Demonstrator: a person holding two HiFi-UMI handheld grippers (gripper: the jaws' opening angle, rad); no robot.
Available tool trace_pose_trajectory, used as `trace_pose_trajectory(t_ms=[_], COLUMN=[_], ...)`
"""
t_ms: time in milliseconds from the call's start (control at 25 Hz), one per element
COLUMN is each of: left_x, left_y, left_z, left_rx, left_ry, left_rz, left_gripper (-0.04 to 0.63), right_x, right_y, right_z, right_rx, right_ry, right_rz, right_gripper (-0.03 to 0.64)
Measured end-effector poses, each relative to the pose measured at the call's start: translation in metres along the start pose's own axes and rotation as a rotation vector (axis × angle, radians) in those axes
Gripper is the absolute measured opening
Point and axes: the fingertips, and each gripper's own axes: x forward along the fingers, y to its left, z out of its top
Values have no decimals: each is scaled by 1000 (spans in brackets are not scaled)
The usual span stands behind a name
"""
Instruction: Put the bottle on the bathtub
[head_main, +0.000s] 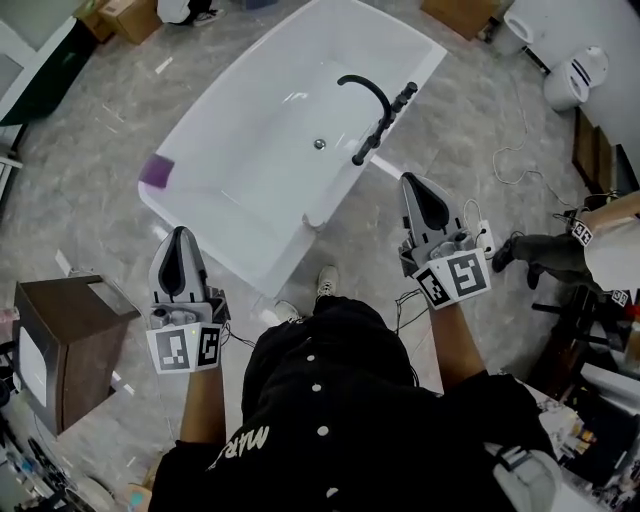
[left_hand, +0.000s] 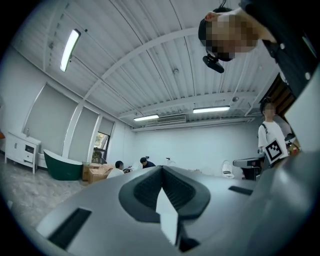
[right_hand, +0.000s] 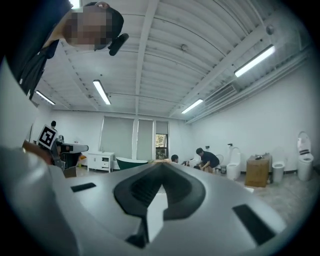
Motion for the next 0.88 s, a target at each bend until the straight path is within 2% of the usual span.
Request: trace_pose_trajectory(t_ms=[320,680,880], left_x=[-25,-56,-62], left_y=[20,50,58], left_z=[10,-8,-14], left_rx=[44,66,79], left_ry=[-20,33,33], left_rz=[63,173,191], left_gripper=[9,9,9], right_x=[-20,-39,-42], right_y=[-16,-27,-29], right_z=[24,8,-4], right_rx=[-33,-49,-24], right_ry=[-65,-27,-8], right_rz=[-65,-102,-114], right_gripper=[2,2,2])
